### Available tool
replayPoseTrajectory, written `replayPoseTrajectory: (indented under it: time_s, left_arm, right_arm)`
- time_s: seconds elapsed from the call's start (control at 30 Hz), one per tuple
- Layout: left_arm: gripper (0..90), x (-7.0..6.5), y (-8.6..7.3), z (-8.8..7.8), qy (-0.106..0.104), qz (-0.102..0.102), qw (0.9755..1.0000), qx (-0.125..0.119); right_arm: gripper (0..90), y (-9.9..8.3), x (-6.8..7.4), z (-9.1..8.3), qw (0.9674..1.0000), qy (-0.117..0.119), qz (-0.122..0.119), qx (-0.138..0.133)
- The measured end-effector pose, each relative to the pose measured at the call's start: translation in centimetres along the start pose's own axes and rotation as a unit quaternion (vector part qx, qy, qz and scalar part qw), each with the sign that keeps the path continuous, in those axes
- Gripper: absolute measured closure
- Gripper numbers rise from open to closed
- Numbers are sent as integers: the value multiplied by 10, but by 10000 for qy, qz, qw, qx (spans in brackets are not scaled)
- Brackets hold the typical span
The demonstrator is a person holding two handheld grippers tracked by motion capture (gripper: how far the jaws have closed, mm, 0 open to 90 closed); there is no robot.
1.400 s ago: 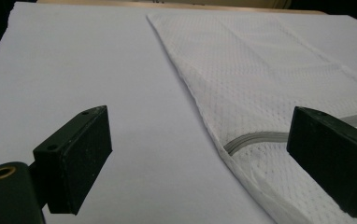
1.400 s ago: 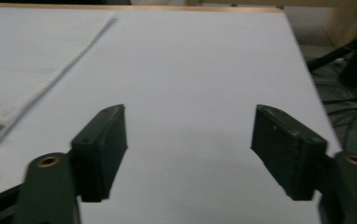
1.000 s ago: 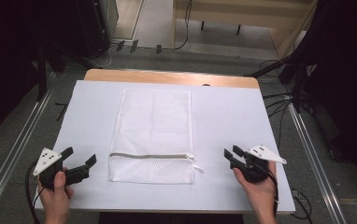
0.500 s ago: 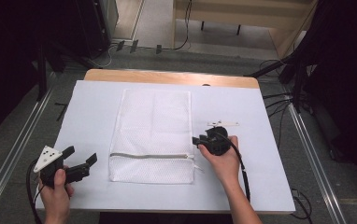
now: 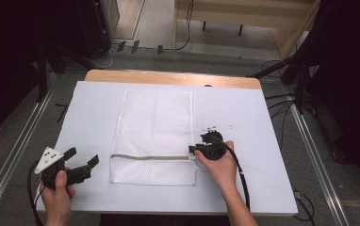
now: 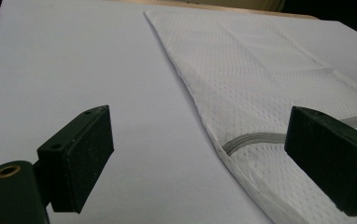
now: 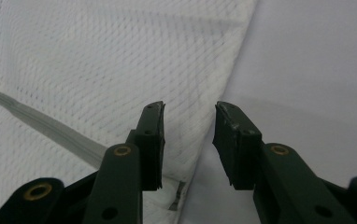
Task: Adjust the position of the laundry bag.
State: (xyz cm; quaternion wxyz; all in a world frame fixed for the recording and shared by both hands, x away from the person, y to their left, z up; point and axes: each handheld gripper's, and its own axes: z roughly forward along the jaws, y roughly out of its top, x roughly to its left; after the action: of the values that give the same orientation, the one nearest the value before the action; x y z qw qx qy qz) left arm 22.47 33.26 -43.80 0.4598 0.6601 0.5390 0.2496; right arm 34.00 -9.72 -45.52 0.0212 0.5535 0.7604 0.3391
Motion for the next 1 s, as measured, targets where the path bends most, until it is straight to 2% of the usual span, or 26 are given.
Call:
replayPoseTrajectory:
  time_s: [0.13, 0.17, 0.2, 0.33, 0.4, 0.47, 0.6, 1.0]
  left_arm:
    - [84, -1, 0, 1, -20, 38, 10000, 22]
    - [84, -1, 0, 1, -13, 33, 10000, 24]
    - [84, -1, 0, 1, -17, 32, 10000, 28]
    - [85, -2, 0, 2, -19, 26, 10000, 35]
    - [85, -2, 0, 2, -40, 34, 10000, 40]
    - [85, -2, 0, 2, -50, 52, 10000, 60]
    - [85, -2, 0, 2, -46, 34, 10000, 42]
    - [85, -3, 0, 3, -60, 49, 9999, 67]
  right_arm:
    - [651, -2, 6, 7, 9998, -53, 7, 177]
    - [720, -2, 9, 8, 9995, -260, 45, 159]
    - [720, -2, 9, 8, 9995, -260, 45, 159]
    - [900, -2, 10, 9, 9983, -555, 12, 168]
    - [900, -2, 10, 8, 9987, -465, -49, 192]
    - [900, -3, 11, 8, 9984, -526, -148, 150]
    - [900, -5, 10, 3, 9985, -522, -169, 47]
    - [900, -22, -17, -25, 9980, -627, -67, -27]
